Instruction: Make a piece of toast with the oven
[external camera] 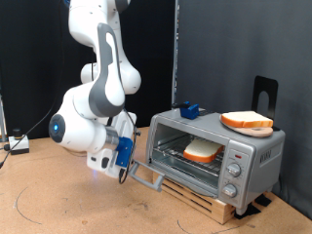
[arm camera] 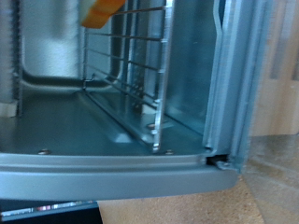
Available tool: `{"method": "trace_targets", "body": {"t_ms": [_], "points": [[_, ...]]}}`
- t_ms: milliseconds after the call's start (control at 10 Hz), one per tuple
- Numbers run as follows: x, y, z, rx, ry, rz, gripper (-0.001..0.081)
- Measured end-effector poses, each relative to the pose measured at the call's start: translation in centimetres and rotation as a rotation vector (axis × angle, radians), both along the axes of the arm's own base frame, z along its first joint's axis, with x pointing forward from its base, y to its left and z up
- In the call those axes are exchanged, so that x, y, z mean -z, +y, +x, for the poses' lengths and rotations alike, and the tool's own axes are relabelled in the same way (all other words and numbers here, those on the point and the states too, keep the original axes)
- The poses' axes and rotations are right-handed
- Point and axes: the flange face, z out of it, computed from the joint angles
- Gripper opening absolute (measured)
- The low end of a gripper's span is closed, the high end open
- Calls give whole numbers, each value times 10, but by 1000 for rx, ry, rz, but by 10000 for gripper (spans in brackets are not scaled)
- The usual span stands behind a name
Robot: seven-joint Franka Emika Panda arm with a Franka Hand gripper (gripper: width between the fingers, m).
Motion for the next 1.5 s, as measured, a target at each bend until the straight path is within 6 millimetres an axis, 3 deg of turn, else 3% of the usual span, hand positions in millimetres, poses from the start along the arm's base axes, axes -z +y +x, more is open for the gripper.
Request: {"method": "trace_targets", "body": {"t_ms": [500,900,1300,1500], "points": [[-37,29,-9,-87,-67,-55,805],[-65,57,-20,-115,-76,-1,805],[-67,106,-39,-126,-29,-17,805],[-64,108,-41,-93,-37,-52,805]]}}
